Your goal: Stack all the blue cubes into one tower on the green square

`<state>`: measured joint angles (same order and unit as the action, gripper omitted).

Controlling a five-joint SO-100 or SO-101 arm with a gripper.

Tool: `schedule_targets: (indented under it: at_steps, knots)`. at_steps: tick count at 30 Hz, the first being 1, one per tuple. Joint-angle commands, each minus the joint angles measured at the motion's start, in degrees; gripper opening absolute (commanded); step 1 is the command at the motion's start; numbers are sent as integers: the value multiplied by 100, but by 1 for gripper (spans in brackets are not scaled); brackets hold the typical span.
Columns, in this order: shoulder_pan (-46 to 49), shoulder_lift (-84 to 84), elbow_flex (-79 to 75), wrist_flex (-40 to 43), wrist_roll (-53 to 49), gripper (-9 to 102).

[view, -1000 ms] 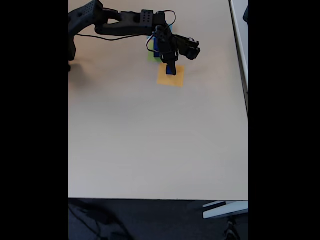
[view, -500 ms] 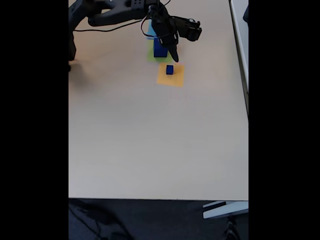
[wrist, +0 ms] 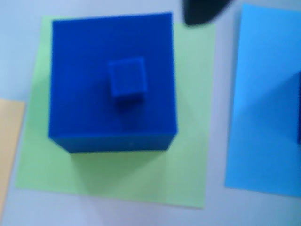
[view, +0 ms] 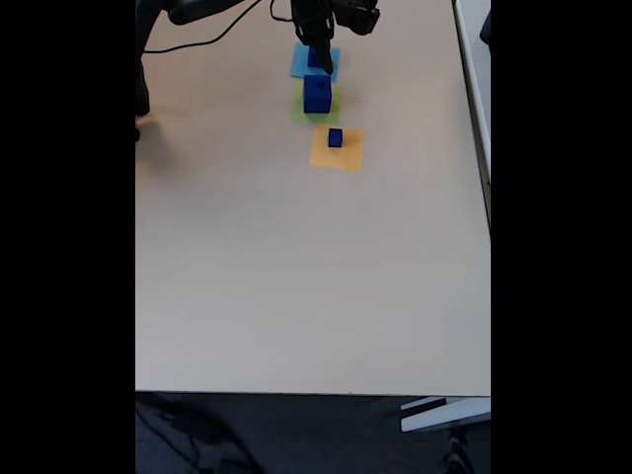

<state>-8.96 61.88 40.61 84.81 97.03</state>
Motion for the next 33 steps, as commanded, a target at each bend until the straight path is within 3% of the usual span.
schedule_targets:
  at_steps: [1, 33]
  knots:
    - [-141, 308, -70, -35, 123, 23]
    - [-158, -1151, -1090, 18, -193, 22]
